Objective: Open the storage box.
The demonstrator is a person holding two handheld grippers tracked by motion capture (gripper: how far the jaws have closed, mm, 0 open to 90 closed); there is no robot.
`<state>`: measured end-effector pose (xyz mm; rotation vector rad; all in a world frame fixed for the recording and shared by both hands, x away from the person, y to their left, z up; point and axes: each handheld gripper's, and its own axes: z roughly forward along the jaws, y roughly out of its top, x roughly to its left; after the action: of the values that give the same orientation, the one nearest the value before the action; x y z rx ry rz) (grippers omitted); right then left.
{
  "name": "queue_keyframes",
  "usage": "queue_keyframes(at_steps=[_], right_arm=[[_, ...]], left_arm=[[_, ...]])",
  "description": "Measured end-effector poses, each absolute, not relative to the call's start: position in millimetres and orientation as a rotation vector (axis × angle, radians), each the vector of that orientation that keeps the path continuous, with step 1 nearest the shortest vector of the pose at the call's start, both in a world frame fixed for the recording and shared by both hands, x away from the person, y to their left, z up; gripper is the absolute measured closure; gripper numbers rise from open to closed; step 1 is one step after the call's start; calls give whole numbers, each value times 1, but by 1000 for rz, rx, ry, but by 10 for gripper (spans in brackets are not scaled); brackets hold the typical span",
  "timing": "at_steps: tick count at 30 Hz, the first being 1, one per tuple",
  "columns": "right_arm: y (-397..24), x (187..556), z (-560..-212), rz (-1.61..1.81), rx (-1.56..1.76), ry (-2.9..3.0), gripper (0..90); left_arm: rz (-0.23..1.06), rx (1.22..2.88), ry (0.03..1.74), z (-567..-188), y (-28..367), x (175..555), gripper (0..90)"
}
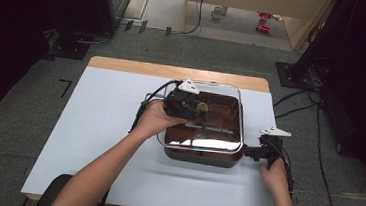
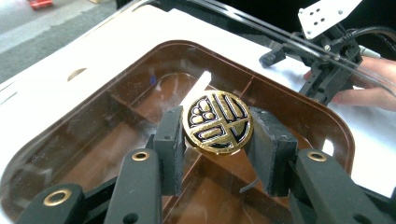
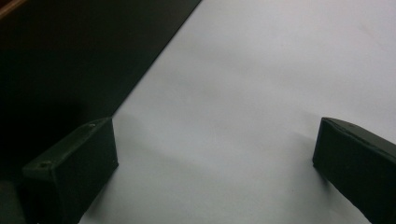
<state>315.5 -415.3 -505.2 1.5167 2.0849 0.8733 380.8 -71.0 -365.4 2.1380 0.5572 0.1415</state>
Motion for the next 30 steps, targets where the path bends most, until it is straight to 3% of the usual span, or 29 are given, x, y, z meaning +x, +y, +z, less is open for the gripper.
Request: queue_keyframes(at_steps=[30], right_arm=[[-416, 316, -505, 877, 1519, 2085, 0]], left_arm=[[255, 2039, 1038, -388, 103, 398, 592]])
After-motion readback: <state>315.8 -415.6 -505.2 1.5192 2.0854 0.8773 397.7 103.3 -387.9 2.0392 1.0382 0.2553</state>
